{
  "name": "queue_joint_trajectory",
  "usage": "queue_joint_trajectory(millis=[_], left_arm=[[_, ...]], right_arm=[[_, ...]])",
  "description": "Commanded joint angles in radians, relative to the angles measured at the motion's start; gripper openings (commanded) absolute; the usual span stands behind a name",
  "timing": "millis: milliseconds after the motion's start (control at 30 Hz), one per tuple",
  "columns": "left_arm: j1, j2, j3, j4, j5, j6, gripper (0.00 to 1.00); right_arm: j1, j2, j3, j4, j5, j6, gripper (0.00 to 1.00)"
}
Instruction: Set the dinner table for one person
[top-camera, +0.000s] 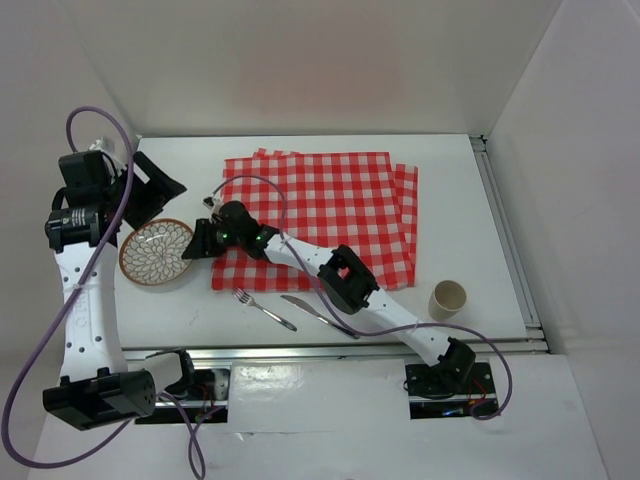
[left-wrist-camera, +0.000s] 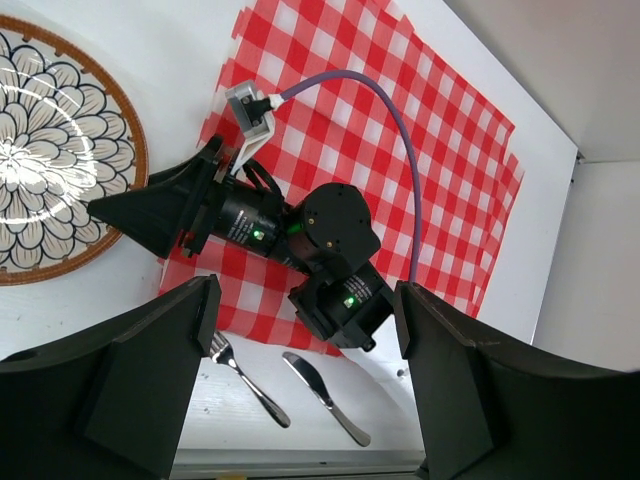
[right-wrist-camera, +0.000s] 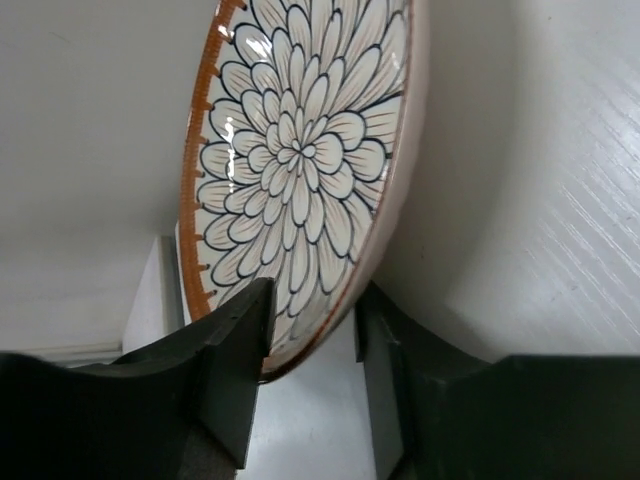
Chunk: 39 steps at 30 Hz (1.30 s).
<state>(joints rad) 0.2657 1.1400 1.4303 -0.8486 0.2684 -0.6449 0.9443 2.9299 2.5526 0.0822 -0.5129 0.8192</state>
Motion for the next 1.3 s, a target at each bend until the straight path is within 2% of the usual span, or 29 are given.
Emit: queue_joint_trajectory(millis=[0, 33, 67, 100, 200, 233, 367, 567, 800, 1067, 1167, 1267], left_arm=[[-0.003, -0.019, -0.019, 0.013, 0.02, 0.027, 0.88], [-0.003, -0.019, -0.019, 0.013, 0.02, 0.036, 0.88], [-0.003, -0.028, -0.019, 0.013, 0.02, 0.036, 0.88], [-0.003, -0.028, -0.03, 0.013, 0.02, 0.036, 0.88], [-0.003, -0.028, -0.03, 0.013, 0.02, 0.036, 0.88], [-0.003, -0.028, -0.021, 0.013, 0.031, 0.036, 0.88], [-0.003, -0.028, -0.01, 0.013, 0.04, 0.036, 0.88], [-0.003, -0.028, 0.044, -0.007, 0.069, 0.036, 0.88], [-0.013, -0.028, 0.145, -0.007, 0.152, 0.027, 0.88], [-0.013, -0.028, 0.197, -0.007, 0.172, 0.007, 0.88], [-0.013, -0.037, 0.197, -0.007, 0.163, 0.007, 0.88], [-0.013, -0.037, 0.197, 0.002, 0.163, 0.007, 0.88]], right_arm=[[0.008, 0.028, 0.041, 0.067, 0.056, 0.02, 0.47], [0.017, 0.028, 0.041, 0.076, 0.056, 0.02, 0.4], [0.017, 0.018, 0.041, 0.076, 0.066, 0.02, 0.4], [0.017, 0.018, 0.041, 0.076, 0.067, 0.02, 0.31], [0.017, -0.026, 0.017, 0.067, 0.091, 0.02, 0.19], [0.017, -0.043, -0.021, 0.077, 0.091, 0.02, 0.11], [0.017, -0.118, -0.071, 0.123, 0.106, 0.04, 0.0], [0.008, -0.164, -0.061, 0.206, 0.041, 0.083, 0.0], [-0.033, -0.281, -0.061, 0.215, 0.051, 0.055, 0.0], [-0.117, -0.483, -0.193, 0.107, 0.094, 0.02, 0.0], [-0.163, -0.541, -0.183, -0.034, 0.146, -0.014, 0.0], [-0.232, -0.649, -0.27, -0.143, 0.238, -0.034, 0.0]])
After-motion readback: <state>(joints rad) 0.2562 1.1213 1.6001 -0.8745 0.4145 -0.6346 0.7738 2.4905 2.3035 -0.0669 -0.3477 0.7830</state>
